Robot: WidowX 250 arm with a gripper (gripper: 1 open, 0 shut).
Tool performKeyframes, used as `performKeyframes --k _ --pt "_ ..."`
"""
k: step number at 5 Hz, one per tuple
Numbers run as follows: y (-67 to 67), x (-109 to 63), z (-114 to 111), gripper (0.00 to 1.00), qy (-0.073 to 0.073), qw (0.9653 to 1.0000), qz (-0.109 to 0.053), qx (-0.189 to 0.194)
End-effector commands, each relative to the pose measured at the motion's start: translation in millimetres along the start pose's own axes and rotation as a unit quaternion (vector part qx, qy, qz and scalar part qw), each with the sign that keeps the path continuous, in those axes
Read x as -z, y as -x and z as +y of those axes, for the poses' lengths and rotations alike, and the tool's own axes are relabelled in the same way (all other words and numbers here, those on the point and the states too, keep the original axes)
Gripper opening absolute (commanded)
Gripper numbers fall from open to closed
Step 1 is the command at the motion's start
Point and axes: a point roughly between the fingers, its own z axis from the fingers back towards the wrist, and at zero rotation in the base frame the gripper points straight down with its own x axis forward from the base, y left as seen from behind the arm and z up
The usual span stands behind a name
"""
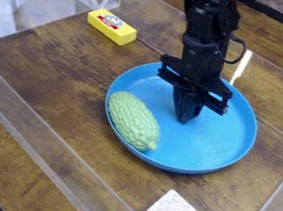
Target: Remove the green object from inside the blue tray and put it on the table
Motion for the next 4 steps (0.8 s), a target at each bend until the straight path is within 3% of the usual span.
performKeyframes --k 1,4 --pt "4.2 6.3 3.7 0.0 0.0 0.9999 0.016 0.003" --pt "3.6 -42.2 20.6 0.0 -0.032 0.9992 0.021 0.0"
